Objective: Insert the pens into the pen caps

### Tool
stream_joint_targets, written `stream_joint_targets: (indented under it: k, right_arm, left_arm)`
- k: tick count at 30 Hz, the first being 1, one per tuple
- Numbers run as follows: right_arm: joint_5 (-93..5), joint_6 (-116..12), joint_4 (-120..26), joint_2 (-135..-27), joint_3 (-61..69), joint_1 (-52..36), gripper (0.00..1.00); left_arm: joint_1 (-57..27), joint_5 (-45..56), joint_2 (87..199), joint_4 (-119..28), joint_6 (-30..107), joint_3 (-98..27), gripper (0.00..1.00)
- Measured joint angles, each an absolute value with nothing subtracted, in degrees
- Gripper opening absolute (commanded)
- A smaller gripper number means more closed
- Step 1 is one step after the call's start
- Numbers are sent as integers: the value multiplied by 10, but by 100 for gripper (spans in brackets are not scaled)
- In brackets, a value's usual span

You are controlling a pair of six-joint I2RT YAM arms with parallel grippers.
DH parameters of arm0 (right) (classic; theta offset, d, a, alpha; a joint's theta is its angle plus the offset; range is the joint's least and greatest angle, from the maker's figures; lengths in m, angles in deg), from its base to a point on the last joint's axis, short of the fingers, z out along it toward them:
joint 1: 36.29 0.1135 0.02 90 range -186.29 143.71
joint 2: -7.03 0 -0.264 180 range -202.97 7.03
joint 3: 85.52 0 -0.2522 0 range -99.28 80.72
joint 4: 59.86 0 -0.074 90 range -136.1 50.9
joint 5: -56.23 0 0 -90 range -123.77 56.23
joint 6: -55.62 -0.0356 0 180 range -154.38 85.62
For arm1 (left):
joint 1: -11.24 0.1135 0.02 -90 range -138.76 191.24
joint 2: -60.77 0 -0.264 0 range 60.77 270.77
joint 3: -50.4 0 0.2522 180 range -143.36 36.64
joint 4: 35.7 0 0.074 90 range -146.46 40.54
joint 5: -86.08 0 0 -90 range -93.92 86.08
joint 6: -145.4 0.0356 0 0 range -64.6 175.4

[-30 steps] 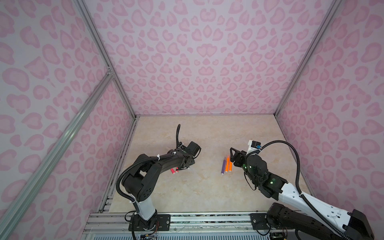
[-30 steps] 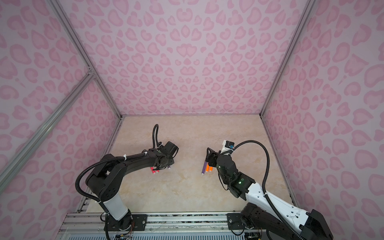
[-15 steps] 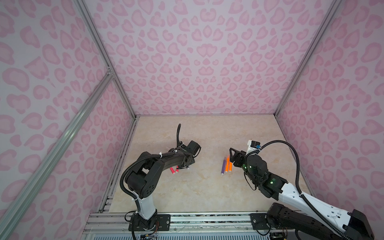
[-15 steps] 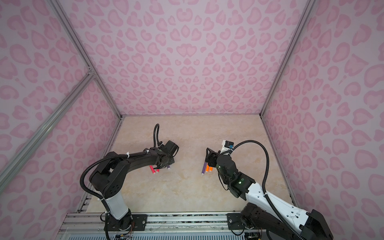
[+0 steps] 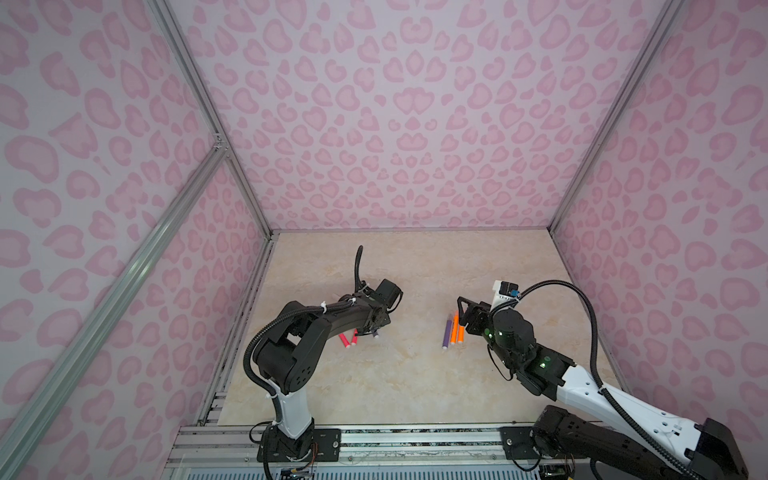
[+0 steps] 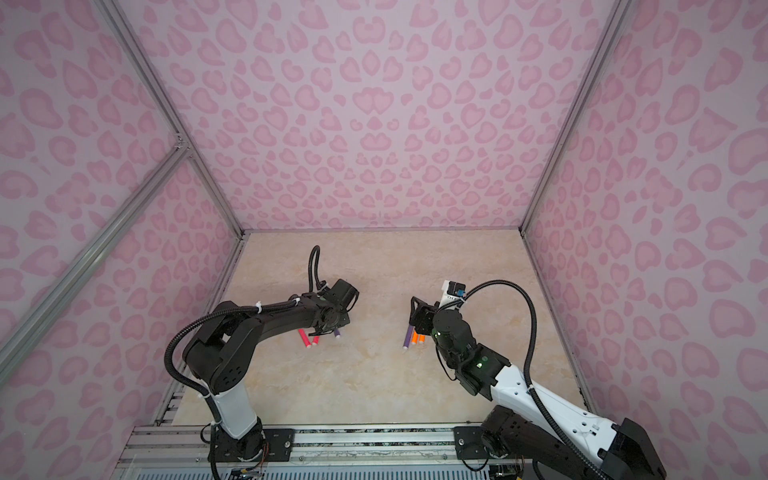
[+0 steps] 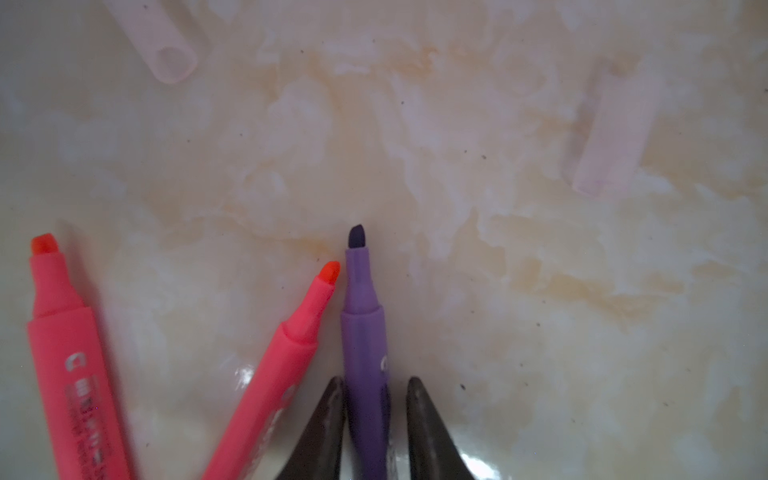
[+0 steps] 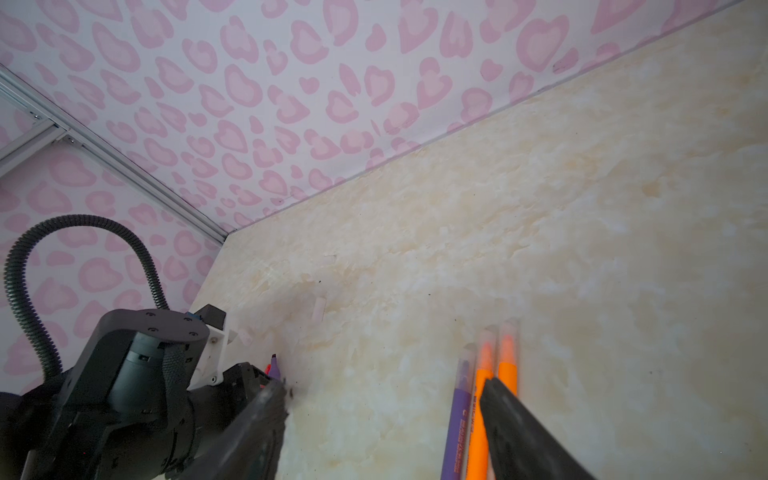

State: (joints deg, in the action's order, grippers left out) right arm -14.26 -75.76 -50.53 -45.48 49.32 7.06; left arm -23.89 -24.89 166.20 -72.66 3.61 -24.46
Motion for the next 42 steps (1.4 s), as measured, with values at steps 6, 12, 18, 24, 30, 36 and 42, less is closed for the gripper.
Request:
stream_joint_targets:
  k: [6,12,18,24,30,36,42]
  right_arm:
    - [-143,-757,-505,-455,492,71,75]
    - [-143,-757,-506,-462,489,71,75]
    - [-143,-760,-510,-466,493,71,75]
    - [-160,-776,-528,-460,512,71,75]
    - [-206,-790,-571,-466,527,77,69]
    - [-235,-798,-592,-483,514,113,65]
    - [-237,-804,-609,-503,514,124,63]
  left_arm:
    - [-238,-254,1667,-723,40,-249,22]
    - [-237,-254,1666,-720,42,-249,3]
    - [-242,-201,1627,-682,67,-210,3]
    - [-293,-110,1490,-557,161,-138,4]
    - [-349,25,1434,-399,268,-97,4]
    - [-385,95,1426,-326,330,-82,4]
    - [-394,98,1401,-301,353,-67,4]
